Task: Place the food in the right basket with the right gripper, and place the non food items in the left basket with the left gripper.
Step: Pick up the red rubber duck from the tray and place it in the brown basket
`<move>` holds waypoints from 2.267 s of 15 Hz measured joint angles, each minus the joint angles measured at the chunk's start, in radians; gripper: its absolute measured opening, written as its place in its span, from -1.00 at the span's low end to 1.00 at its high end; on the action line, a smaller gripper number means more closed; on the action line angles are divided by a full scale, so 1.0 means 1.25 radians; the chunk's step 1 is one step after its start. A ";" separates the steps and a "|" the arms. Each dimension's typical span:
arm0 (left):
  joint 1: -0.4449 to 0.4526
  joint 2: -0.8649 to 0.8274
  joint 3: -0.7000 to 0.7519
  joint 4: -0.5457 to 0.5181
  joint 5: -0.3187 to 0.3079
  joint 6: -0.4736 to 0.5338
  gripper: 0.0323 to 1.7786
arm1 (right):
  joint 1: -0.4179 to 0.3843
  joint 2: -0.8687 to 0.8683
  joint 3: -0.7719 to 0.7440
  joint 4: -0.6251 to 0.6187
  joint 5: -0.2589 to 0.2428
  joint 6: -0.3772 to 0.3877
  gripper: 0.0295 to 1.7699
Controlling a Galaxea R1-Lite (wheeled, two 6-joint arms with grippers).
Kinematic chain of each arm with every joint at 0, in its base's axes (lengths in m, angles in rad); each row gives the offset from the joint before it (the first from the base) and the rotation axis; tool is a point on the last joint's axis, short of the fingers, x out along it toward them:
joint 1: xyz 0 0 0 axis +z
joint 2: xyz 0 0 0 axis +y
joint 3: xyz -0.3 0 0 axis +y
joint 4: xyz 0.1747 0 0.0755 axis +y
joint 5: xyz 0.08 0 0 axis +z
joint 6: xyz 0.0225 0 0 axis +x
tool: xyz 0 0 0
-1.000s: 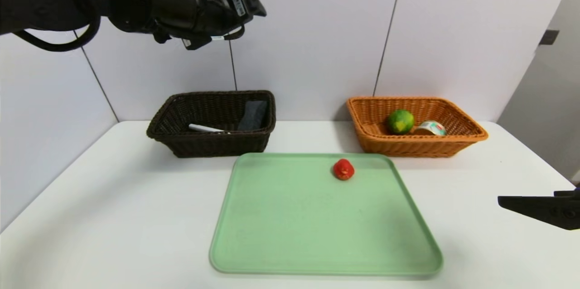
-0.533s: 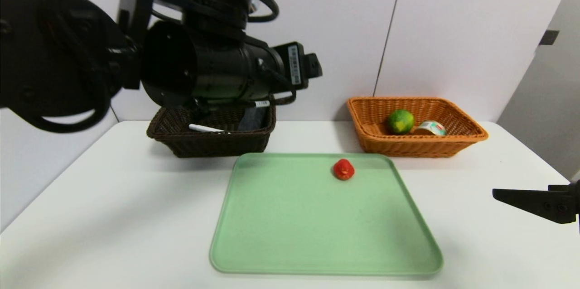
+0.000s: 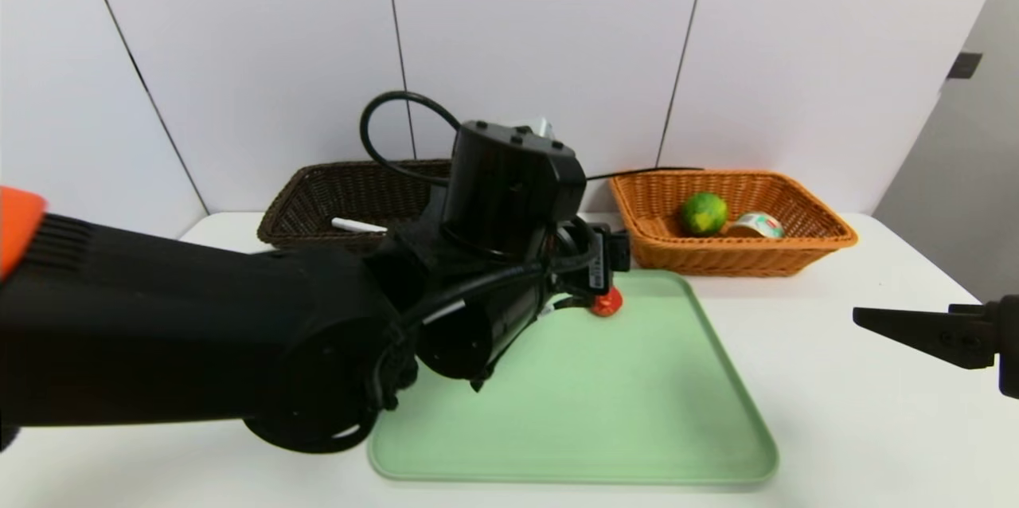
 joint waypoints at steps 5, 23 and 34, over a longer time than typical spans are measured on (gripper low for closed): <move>-0.019 0.101 0.087 -0.212 0.009 0.066 0.90 | -0.001 0.001 0.011 -0.014 -0.001 0.001 0.93; -0.019 0.296 0.002 -0.312 0.038 0.220 0.90 | -0.002 -0.018 0.028 -0.017 0.005 -0.001 0.93; 0.006 0.376 -0.088 -0.302 0.026 0.227 0.90 | -0.002 -0.015 0.035 -0.018 0.006 -0.006 0.93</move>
